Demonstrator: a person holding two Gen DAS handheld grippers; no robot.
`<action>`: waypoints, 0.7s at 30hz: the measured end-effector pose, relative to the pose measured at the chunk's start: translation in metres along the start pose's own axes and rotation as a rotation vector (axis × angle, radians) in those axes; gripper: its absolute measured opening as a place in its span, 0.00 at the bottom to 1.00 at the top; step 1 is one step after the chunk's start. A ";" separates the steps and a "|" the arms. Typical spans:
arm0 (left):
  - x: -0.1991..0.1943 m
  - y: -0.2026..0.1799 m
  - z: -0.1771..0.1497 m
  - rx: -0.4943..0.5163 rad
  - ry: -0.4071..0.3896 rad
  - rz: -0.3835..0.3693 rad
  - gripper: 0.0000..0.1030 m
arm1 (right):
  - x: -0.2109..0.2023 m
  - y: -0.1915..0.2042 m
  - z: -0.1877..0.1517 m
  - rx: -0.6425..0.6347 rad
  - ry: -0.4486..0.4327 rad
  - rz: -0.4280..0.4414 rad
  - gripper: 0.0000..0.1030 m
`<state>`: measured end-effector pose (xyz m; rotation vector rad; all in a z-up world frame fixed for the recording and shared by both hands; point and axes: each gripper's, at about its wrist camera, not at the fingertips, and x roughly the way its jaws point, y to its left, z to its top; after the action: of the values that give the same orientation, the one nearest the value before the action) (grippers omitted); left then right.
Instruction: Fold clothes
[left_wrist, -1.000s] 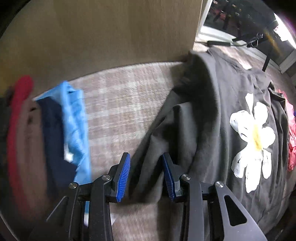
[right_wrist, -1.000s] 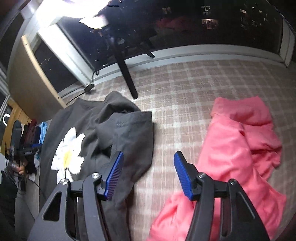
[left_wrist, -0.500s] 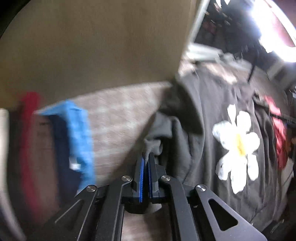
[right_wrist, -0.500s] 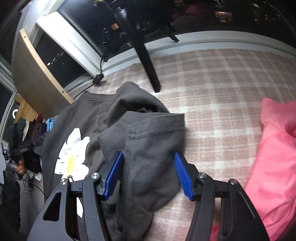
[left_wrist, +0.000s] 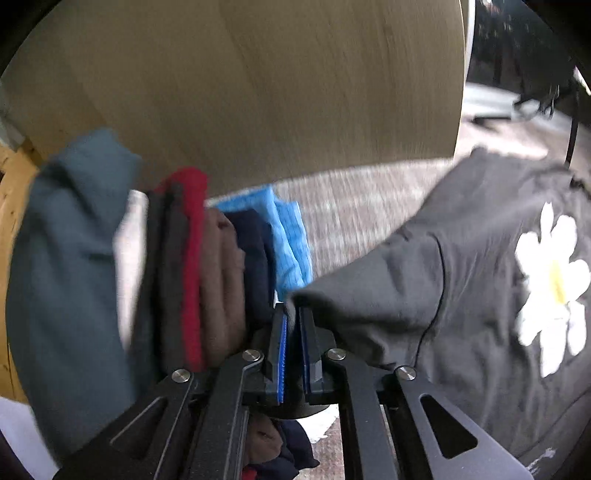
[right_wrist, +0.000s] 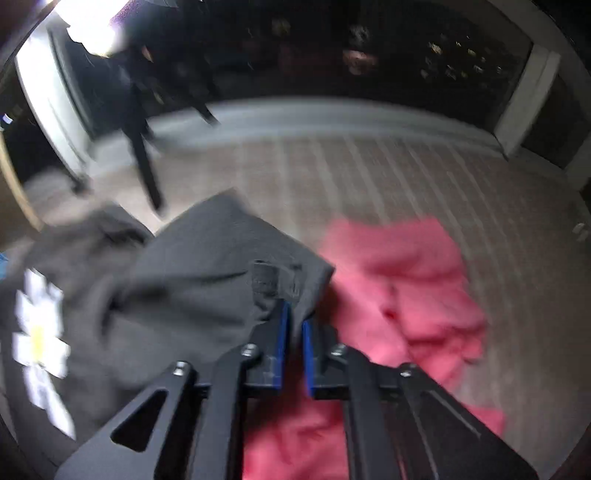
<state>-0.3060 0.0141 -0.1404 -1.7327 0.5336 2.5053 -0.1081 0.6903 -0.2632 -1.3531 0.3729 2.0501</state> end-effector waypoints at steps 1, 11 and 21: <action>-0.003 0.001 -0.002 0.005 -0.001 0.005 0.17 | 0.003 0.000 -0.003 -0.024 0.020 -0.063 0.22; -0.058 0.011 0.003 0.009 -0.119 -0.013 0.37 | -0.035 0.013 0.022 -0.109 -0.160 0.232 0.66; 0.011 -0.064 0.052 0.080 -0.035 -0.221 0.38 | 0.061 0.041 0.057 -0.127 0.023 0.310 0.66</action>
<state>-0.3421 0.0888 -0.1503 -1.6194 0.4089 2.3250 -0.1914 0.7124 -0.2980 -1.4709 0.4960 2.3459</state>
